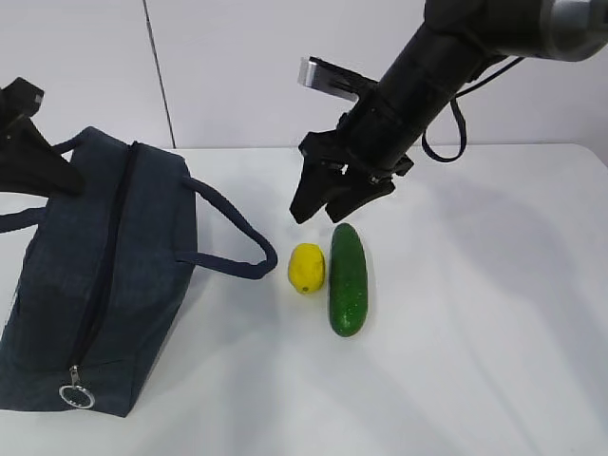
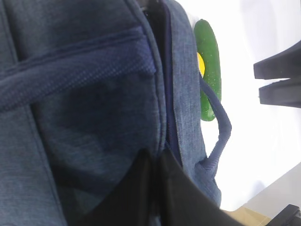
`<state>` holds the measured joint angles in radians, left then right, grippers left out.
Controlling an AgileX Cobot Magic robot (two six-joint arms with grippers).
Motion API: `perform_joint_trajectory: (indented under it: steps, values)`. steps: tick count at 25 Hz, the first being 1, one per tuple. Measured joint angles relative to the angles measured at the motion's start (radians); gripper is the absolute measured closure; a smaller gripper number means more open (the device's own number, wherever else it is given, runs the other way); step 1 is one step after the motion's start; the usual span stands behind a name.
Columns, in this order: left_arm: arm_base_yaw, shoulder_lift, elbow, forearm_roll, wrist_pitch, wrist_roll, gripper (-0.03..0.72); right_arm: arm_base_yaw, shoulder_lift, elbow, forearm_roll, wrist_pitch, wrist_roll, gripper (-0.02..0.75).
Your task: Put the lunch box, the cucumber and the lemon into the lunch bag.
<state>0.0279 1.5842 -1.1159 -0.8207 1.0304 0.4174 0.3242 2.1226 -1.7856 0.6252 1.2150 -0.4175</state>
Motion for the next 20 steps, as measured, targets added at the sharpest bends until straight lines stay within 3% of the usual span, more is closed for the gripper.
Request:
perform_joint_trajectory:
  steps: [7, 13, 20]
  values:
    - [0.0, 0.0, 0.0, 0.0, -0.002, 0.0, 0.687, 0.0, 0.0, 0.0, -0.128, -0.135, 0.01, 0.296]
    - [0.0, 0.0, 0.0, 0.0, -0.004, 0.0, 0.687, 0.0, 0.002, 0.0, -0.424, -0.19, 0.479, 0.296]
    - [0.0, 0.0, 0.0, 0.0, -0.006, 0.0, 0.687, 0.009, 0.012, 0.0, -0.441, -0.228, 0.731, 0.296]
